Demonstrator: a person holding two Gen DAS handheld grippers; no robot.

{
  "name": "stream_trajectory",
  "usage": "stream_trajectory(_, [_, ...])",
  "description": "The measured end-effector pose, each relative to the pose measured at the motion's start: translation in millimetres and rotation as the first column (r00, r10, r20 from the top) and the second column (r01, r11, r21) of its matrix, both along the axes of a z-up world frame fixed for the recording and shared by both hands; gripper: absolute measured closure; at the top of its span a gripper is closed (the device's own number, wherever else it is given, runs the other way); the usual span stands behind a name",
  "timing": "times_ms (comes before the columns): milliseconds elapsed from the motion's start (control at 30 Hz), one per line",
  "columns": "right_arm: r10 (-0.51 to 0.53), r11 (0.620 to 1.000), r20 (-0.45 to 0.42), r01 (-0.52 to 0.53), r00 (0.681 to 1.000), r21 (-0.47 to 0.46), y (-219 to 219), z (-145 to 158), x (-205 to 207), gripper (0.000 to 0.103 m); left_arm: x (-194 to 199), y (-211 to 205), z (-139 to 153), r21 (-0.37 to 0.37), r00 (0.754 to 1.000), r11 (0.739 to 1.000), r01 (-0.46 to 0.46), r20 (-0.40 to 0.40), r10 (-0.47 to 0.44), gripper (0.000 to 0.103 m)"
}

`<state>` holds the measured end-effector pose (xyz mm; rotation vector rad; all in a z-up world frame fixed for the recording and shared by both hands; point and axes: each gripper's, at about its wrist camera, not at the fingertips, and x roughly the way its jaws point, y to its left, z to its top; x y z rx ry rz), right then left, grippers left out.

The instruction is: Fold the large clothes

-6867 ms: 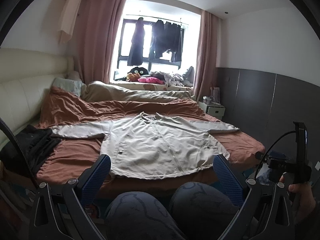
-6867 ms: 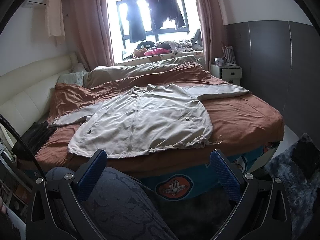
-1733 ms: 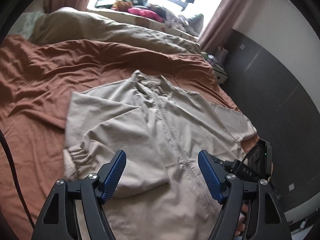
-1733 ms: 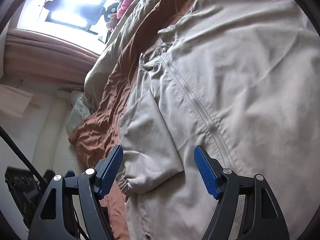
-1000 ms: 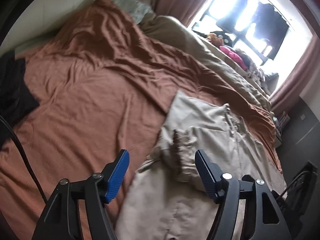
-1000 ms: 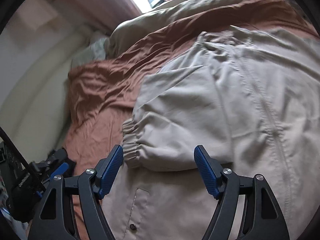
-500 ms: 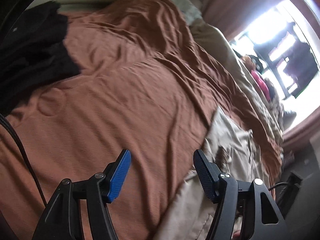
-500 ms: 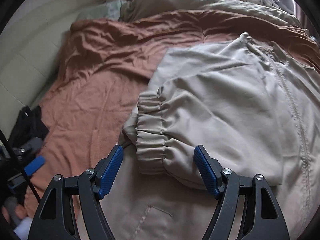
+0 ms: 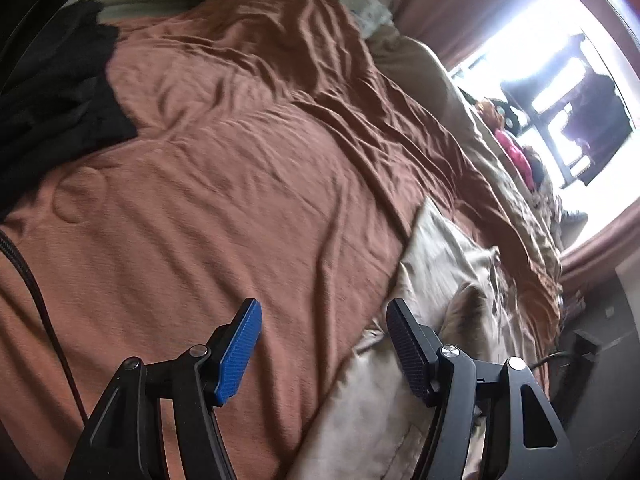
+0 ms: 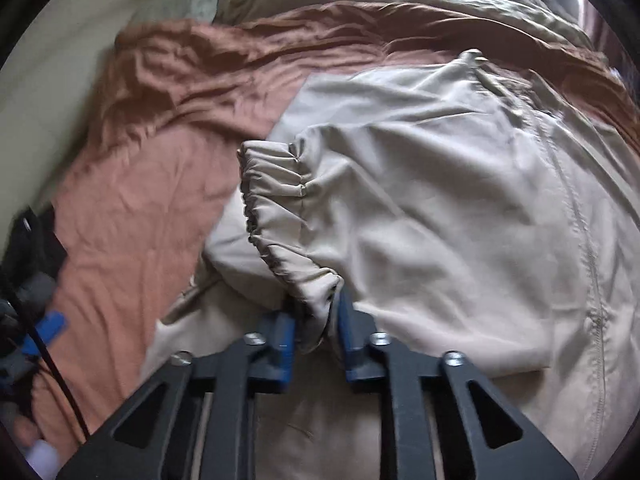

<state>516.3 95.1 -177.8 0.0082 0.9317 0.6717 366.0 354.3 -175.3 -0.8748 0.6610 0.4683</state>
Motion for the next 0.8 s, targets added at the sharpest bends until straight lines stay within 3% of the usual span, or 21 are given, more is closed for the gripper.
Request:
stream_trajectory(133, [-0.07, 0.988, -0.029, 0.073, 0.997, 0.134, -55, 15, 12, 0.093, 16, -19, 3, 0.054, 0.998, 0.997, 0.054, -0.022, -0.053, 0.036])
stream_trajectory(267, [-0.158, 0.951, -0.056, 0.167, 0.986, 0.26, -121, 22, 26, 0.093, 29, -33, 3, 0.081, 0.995, 0.992, 0.093, -0.036, -0.09, 0.036])
stream_trajectory(400, [-0.257, 0.913, -0.067, 0.264, 0.964, 0.31, -184, 18, 36, 0.093, 43, -49, 3, 0.102, 0.987, 0.982, 0.158, -0.044, -0.155, 0.036])
stream_trajectory(500, [-0.345, 0.868, -0.11, 0.361, 0.932, 0.342, -231, 9, 44, 0.093, 51, -58, 2, 0.114, 0.98, 0.974, 0.198, -0.053, -0.193, 0.036])
stream_trajectory(567, [-0.383, 0.811, -0.204, 0.433, 0.901, 0.393, -263, -4, 49, 0.092, 56, -64, 1, 0.131, 0.973, 0.964, 0.23, -0.071, -0.222, 0.036])
stream_trajectory(667, [-0.465, 0.724, -0.318, 0.561, 0.826, 0.4, -305, -26, 51, 0.09, 62, -70, -3, 0.143, 0.964, 0.955, 0.258, -0.098, -0.246, 0.036])
stream_trajectory(700, [-0.491, 0.695, -0.352, 0.602, 0.797, 0.394, -317, -36, 49, 0.081, 63, -70, -5, 0.138, 0.962, 0.954, 0.266, -0.101, -0.253, 0.036])
stream_trajectory(800, [-0.487, 0.638, -0.419, 0.64, 0.766, 0.428, -332, -55, 41, 0.024, 67, -73, -9, 0.145, 0.956, 0.949, 0.281, -0.124, -0.265, 0.036])
